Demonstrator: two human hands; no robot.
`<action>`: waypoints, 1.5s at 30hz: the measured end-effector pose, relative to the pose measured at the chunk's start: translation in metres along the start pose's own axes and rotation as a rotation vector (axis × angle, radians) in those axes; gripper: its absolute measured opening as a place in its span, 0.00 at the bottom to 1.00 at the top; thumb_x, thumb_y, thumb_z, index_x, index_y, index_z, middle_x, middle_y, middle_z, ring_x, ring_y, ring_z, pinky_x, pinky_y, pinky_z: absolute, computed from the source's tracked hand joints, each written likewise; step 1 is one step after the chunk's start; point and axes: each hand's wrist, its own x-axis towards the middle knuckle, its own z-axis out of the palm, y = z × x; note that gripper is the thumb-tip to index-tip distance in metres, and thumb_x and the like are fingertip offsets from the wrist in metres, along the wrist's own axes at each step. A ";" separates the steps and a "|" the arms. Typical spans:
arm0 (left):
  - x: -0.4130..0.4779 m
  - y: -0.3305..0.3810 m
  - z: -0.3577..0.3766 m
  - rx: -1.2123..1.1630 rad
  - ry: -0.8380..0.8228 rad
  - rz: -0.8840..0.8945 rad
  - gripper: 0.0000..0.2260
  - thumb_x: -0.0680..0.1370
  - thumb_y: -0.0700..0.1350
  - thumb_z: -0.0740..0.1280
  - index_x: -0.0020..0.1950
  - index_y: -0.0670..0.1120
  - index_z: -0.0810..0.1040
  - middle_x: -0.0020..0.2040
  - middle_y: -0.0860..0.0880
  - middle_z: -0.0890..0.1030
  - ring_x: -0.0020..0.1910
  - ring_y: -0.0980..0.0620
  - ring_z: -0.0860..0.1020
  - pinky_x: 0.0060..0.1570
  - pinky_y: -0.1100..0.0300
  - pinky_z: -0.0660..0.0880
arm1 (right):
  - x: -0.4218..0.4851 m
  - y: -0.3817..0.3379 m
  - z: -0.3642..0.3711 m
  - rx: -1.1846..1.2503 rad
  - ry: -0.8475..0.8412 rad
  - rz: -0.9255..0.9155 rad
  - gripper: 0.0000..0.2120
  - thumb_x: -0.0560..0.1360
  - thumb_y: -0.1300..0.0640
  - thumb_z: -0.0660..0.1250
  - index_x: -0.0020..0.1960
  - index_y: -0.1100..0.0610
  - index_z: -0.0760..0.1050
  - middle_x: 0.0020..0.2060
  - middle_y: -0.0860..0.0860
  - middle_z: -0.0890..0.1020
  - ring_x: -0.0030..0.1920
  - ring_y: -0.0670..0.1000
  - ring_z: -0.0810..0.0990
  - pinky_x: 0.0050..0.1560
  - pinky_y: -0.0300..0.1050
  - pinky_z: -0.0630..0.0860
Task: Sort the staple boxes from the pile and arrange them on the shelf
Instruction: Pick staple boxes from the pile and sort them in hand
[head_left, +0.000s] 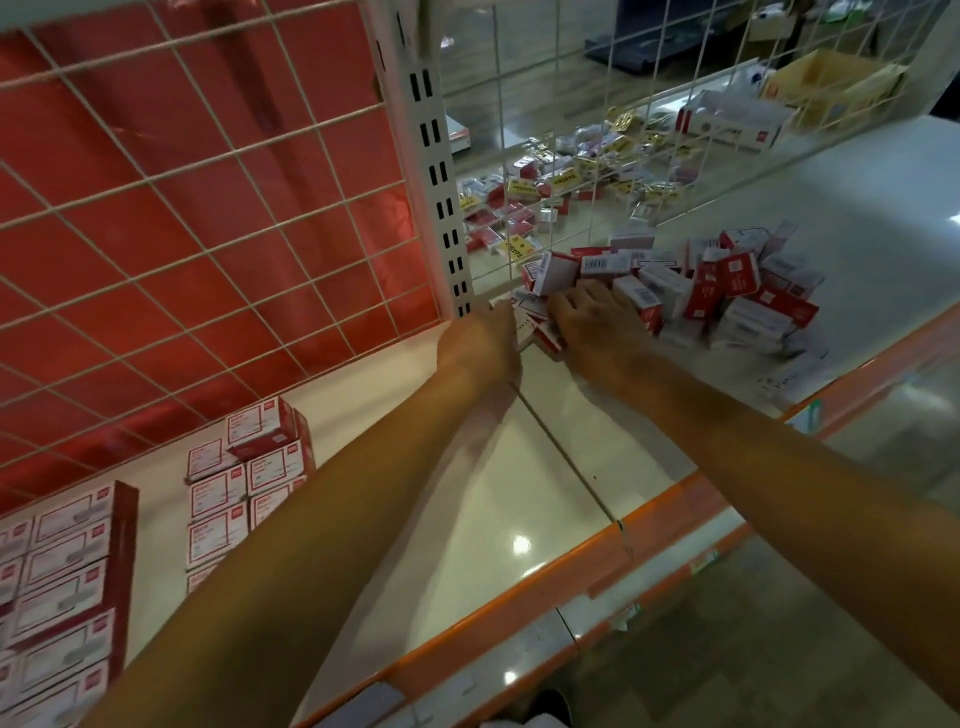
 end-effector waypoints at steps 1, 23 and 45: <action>-0.004 -0.001 -0.001 -0.024 -0.005 -0.006 0.10 0.74 0.43 0.65 0.55 0.45 0.73 0.51 0.44 0.77 0.46 0.42 0.77 0.39 0.55 0.72 | -0.002 -0.004 0.002 0.001 0.000 0.004 0.19 0.73 0.55 0.68 0.61 0.60 0.70 0.57 0.59 0.77 0.59 0.59 0.73 0.59 0.55 0.69; -0.144 -0.097 -0.066 -0.166 -0.016 -0.146 0.30 0.73 0.48 0.71 0.72 0.58 0.64 0.64 0.46 0.72 0.61 0.43 0.72 0.55 0.52 0.72 | -0.055 -0.117 -0.035 0.704 0.068 -0.036 0.22 0.68 0.62 0.74 0.62 0.56 0.76 0.56 0.53 0.78 0.51 0.46 0.74 0.50 0.25 0.66; -0.320 -0.283 -0.102 -0.117 0.044 -0.257 0.29 0.75 0.50 0.68 0.73 0.58 0.63 0.65 0.48 0.74 0.61 0.47 0.74 0.55 0.52 0.72 | -0.090 -0.358 -0.056 1.270 -0.421 0.084 0.14 0.82 0.51 0.54 0.54 0.58 0.75 0.41 0.58 0.81 0.39 0.58 0.81 0.40 0.50 0.80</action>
